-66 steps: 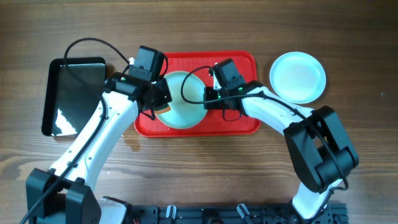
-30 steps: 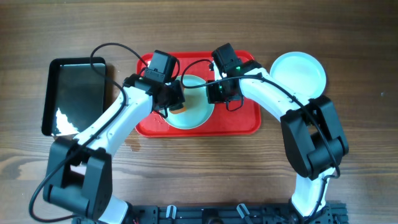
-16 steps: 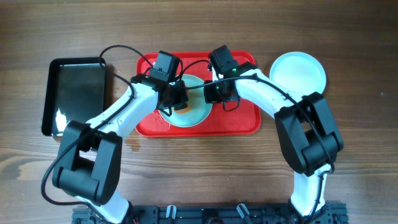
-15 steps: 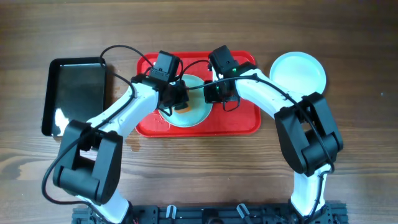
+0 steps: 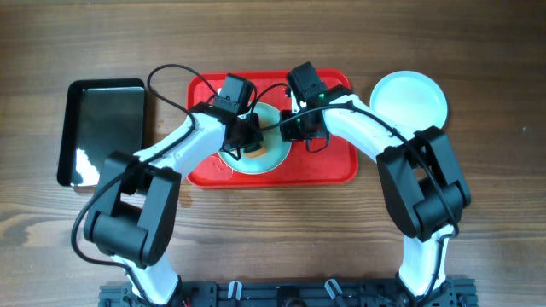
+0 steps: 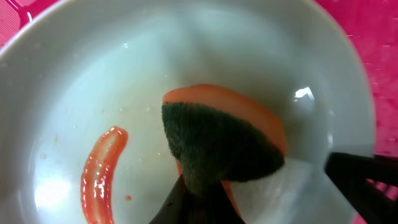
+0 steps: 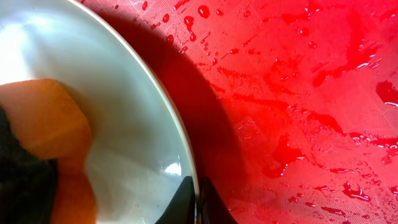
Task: Clean dirty plates on tray and stack at the side
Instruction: 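Scrub the last plate with the sponge in the left gripper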
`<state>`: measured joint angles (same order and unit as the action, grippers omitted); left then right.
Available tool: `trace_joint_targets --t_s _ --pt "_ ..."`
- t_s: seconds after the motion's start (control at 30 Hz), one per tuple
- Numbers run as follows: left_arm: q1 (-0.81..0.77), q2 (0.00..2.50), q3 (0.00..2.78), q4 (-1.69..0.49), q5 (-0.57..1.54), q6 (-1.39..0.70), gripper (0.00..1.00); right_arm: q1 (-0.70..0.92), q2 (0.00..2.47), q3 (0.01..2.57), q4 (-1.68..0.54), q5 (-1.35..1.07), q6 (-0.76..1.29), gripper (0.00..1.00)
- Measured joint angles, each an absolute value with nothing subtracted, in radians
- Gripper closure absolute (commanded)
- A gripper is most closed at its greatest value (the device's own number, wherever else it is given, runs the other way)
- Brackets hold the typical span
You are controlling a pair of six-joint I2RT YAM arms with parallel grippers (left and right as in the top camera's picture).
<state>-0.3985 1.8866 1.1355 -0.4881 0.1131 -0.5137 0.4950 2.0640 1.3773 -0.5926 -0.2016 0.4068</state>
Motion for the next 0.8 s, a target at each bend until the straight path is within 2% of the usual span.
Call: trace_joint_targets --t_s 0.23,0.57,0.8 --pt "-0.408 1.901 1.155 -0.528 0.036 -0.513 0.96 0.495 2.064 1.377 -0.593 -0.203 0.407 0.96" --pt "-0.428 1.919 1.170 -0.708 -0.472 -0.510 0.96 0.521 2.065 1.380 -0.579 -0.253 0.419 0.96" --pt "-0.431 1.916 1.195 -0.751 -0.572 -0.539 0.96 0.527 2.067 1.384 -0.578 -0.276 0.422 0.96"
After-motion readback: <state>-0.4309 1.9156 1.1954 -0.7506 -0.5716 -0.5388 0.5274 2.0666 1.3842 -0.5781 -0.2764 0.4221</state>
